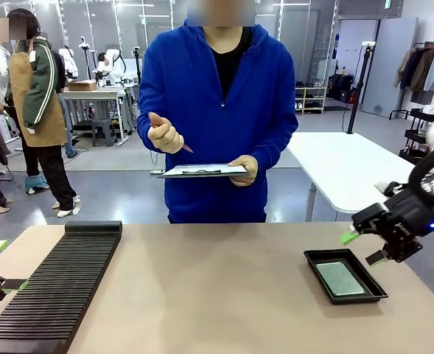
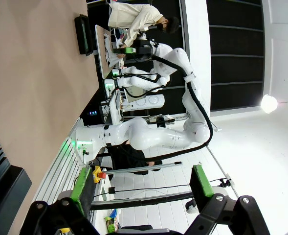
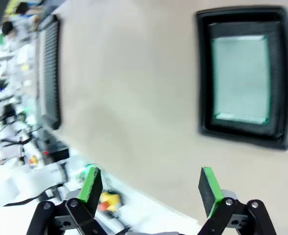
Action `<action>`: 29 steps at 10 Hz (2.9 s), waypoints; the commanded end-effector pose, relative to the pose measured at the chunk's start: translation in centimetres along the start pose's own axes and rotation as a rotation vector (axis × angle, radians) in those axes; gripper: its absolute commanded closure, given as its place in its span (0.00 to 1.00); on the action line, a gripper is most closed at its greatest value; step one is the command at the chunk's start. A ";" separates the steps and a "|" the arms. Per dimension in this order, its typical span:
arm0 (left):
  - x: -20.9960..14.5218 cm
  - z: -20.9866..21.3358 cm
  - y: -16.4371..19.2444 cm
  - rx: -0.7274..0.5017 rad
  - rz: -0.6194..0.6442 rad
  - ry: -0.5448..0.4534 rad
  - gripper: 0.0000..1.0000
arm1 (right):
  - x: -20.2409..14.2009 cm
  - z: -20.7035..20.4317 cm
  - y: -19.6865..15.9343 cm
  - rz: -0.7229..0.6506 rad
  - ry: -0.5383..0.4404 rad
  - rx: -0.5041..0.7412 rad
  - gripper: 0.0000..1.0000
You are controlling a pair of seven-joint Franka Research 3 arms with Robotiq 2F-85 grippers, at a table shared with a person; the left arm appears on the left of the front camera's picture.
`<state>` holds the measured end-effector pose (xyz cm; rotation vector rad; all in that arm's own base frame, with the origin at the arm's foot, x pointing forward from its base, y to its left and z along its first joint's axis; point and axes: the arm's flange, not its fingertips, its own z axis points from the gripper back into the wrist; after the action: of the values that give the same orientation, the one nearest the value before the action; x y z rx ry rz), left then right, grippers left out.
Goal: Inspect the PCB.
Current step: Place the Blank PCB in the ESD tray.
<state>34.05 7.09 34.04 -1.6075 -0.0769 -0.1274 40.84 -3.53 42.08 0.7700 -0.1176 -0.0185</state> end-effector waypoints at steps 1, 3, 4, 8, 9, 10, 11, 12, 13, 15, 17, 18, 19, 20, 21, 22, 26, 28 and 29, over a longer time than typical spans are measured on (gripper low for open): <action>-0.1 0.1 -0.1 -0.002 -0.001 0.006 0.00 | -2.6 2.7 0.3 -0.089 -0.001 0.179 0.00; -0.1 0.1 -0.1 -0.002 -0.001 0.006 0.00 | -4.5 4.7 -0.5 -0.101 0.020 0.327 0.00; -0.1 0.1 -0.1 -0.002 -0.001 0.006 0.00 | -5.3 5.2 -1.9 -0.132 0.044 0.414 0.00; -0.1 0.1 -0.1 -0.002 -0.001 0.006 0.00 | -7.4 5.1 -6.1 -0.140 0.103 0.647 0.00; -0.1 0.1 -0.1 -0.002 -0.001 0.006 0.00 | -7.3 4.8 -6.4 -0.142 0.066 0.633 0.00; -0.1 0.1 -0.1 -0.002 -0.001 0.006 0.00 | -7.1 4.3 -6.5 -0.120 0.080 0.653 0.00; -0.1 0.1 -0.1 -0.002 -0.001 0.006 0.00 | -7.9 5.1 -6.3 -0.158 0.101 0.630 0.00; -0.1 0.1 -0.1 -0.002 -0.001 0.006 0.00 | -7.9 5.1 -6.3 -0.158 0.101 0.630 0.00; -0.1 0.1 -0.1 -0.002 -0.001 0.006 0.00 | -7.9 5.1 -6.3 -0.158 0.101 0.630 0.00; -0.1 0.1 -0.1 -0.002 -0.001 0.006 0.00 | -7.9 5.1 -6.3 -0.158 0.101 0.630 0.00; -0.1 0.1 -0.1 -0.002 -0.001 0.006 0.00 | -7.9 5.1 -6.3 -0.158 0.101 0.630 0.00; -0.1 0.1 -0.1 -0.002 -0.001 0.006 0.00 | -7.9 5.1 -6.3 -0.158 0.101 0.630 0.00; -0.1 0.1 -0.1 -0.002 -0.001 0.006 0.00 | -7.9 5.1 -6.3 -0.158 0.101 0.630 0.00; -0.1 0.1 -0.1 -0.002 -0.001 0.006 0.00 | -7.9 5.1 -6.3 -0.158 0.101 0.630 0.00; -0.1 0.1 -0.1 -0.002 -0.001 0.006 0.00 | -7.9 5.1 -6.3 -0.158 0.101 0.630 0.00; -0.1 0.1 -0.1 -0.002 -0.001 0.006 0.00 | -7.9 5.1 -6.3 -0.158 0.101 0.630 0.00; -0.1 0.1 -0.1 -0.002 -0.001 0.006 0.00 | -7.9 5.1 -6.3 -0.158 0.101 0.630 0.00; -0.1 0.1 -0.1 -0.002 -0.001 0.006 0.00 | -7.9 5.1 -6.3 -0.158 0.101 0.630 0.00; -0.1 0.1 -0.1 -0.002 -0.001 0.006 0.00 | -7.9 5.1 -6.3 -0.158 0.101 0.630 0.00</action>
<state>34.05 7.09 34.04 -1.6075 -0.0769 -0.1272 32.78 -11.14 40.00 1.4058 0.0287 -0.0897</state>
